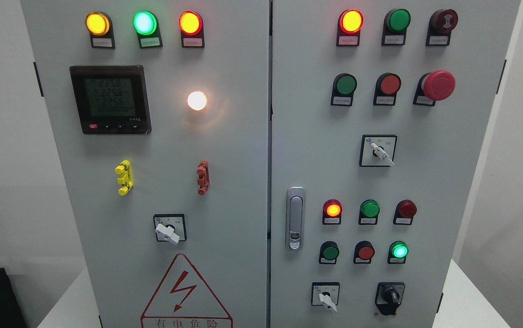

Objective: Trip black knob to open circuit

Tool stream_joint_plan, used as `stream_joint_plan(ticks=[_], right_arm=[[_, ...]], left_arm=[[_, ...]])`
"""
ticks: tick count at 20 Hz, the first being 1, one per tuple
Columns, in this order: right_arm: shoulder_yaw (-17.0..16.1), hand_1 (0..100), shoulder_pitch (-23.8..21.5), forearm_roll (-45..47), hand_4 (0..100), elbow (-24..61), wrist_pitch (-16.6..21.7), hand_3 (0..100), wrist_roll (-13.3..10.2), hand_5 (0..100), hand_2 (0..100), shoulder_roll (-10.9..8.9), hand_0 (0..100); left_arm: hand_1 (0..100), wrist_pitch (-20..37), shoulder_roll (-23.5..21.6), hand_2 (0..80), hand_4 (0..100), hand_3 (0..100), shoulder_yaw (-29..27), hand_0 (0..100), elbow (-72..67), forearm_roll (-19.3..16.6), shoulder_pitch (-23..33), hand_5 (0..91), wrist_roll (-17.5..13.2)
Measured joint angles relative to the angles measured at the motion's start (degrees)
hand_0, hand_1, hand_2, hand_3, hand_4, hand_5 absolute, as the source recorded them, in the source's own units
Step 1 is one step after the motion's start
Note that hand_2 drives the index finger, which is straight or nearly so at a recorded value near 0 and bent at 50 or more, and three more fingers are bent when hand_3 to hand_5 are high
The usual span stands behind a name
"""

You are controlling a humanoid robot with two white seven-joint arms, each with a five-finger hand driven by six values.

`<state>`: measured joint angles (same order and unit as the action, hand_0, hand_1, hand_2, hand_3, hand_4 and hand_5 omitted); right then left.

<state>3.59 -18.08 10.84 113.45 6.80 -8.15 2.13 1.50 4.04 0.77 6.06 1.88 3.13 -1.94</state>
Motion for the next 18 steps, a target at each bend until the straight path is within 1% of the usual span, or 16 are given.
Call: stream_joint_plan(ticks=[9, 18], right_arm=[[0.0, 12, -1.6, 0.0, 0, 0.5, 0.0, 4, 0.0, 0, 0, 0.16, 1], [0.0, 12, -1.7, 0.0, 0, 0.6, 0.0, 7, 0.0, 0, 0, 0.25, 1]], left_arm=[[39, 0.0, 0.0, 0.0, 0, 0, 0.0, 12, 0.0, 0.0, 0.0, 0.0, 0.0], [39, 0.0, 0.0, 0.0, 0, 0, 0.0, 12, 0.0, 0.0, 0.0, 0.0, 0.0]])
